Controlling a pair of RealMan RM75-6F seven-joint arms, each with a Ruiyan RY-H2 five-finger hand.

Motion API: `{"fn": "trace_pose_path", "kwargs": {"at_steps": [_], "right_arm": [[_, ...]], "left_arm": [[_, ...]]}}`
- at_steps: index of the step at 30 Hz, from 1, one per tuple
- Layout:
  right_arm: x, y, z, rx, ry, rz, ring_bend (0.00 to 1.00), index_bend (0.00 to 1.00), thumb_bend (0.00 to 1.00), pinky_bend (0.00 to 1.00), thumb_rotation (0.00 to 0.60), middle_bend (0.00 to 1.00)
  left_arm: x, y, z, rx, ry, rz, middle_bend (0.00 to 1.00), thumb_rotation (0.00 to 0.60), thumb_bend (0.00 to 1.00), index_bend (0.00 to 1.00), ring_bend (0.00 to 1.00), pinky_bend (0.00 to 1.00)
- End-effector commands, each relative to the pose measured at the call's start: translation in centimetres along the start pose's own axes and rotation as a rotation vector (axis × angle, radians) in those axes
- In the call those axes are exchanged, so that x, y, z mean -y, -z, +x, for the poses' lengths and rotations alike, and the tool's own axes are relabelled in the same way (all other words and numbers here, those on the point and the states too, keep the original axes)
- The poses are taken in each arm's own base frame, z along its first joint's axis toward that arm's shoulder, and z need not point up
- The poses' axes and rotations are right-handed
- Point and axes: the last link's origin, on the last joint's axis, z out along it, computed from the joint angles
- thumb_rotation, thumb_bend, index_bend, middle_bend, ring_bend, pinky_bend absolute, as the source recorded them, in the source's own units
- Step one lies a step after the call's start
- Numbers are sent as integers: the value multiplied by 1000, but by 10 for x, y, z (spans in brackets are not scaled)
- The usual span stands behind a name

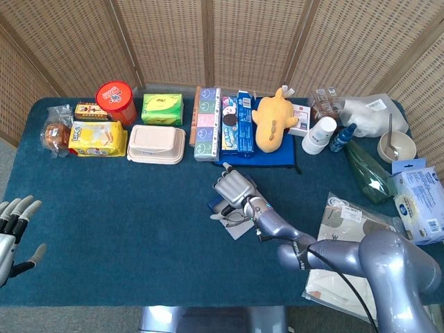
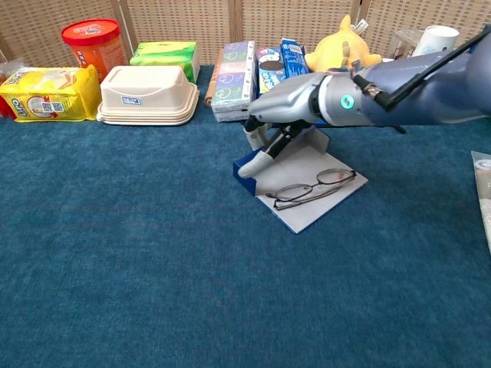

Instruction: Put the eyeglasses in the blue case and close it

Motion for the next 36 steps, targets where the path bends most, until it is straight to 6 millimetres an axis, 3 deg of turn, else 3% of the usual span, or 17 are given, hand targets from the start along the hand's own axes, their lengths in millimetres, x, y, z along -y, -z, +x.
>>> {"fn": "trace_pose_path", "kwargs": {"at_steps": [1, 20, 24, 27, 30, 36], "right_arm": [[-14, 19, -12, 26, -7, -39, 229, 367, 54, 71, 58, 369], [-38, 68, -26, 44, -33, -131, 214, 347, 52, 80, 54, 362], [-36, 70, -18, 1, -63, -124, 147, 258, 47, 81, 59, 288], [-35, 72, -10, -48, -89, -116, 78, 126, 44, 80, 63, 206], [-35, 77, -2, -128, -127, -116, 42, 26, 45, 81, 105, 156], [-33, 100, -10, -203, -138, -108, 24, 0, 47, 80, 205, 118]], "left_arm": [[-2, 0, 0, -1, -1, -6, 62, 600, 308, 56, 0, 0], [-14, -1, -2, 3, 6, -55, 62, 600, 308, 56, 0, 0], [-15, -1, -2, 1, 7, -61, 62, 600, 307, 56, 0, 0], [-15, -1, -1, -4, 7, -61, 62, 600, 307, 56, 0, 0], [-15, 0, -1, -5, 10, -58, 62, 600, 307, 56, 0, 0], [-13, 1, -2, -4, 15, -54, 62, 600, 307, 56, 0, 0]]}}
